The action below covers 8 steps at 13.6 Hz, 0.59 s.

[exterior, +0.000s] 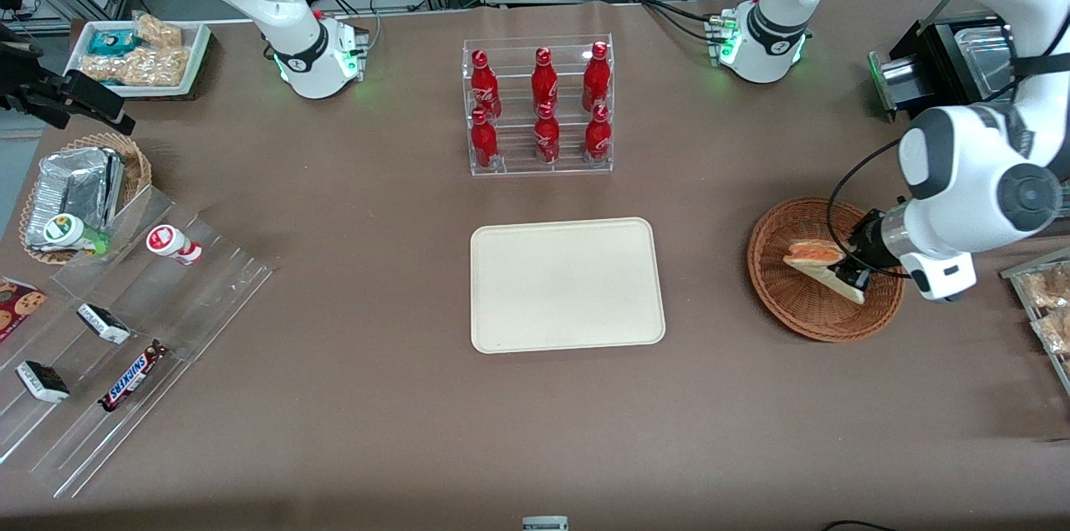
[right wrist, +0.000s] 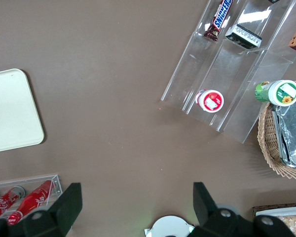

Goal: Place sandwich from basket to tray
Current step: 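Lift the sandwich out of the basket with the left gripper, then carry the sandwich over the cream tray and lower it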

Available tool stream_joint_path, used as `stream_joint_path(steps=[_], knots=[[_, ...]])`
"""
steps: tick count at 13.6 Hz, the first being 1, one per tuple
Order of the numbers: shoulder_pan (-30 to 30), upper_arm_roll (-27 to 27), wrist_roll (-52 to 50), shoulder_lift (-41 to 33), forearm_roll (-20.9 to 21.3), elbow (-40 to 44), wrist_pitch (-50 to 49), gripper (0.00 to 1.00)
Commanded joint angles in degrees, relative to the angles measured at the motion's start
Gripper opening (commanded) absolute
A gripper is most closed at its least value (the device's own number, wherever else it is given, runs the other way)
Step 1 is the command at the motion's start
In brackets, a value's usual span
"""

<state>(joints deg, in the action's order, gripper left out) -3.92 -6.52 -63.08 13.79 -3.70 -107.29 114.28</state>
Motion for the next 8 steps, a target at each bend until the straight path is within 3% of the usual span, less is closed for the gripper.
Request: stream_joint_path(steps=[1, 4, 6, 8], knots=[[0.23, -6.72, -2.03, 6.32, -0.95, 8.57, -2.83, 0.11], [1.10, -16.21, -0.99, 10.10, 0.18, 10.07, 0.23, 0.10], [6.52, -17.12, -0.29, 12.91, 2.63, 12.00, 1.82, 0.09], [13.56, -17.12, -0.02, 16.34, 7.63, 14.73, 3.49, 0.09]])
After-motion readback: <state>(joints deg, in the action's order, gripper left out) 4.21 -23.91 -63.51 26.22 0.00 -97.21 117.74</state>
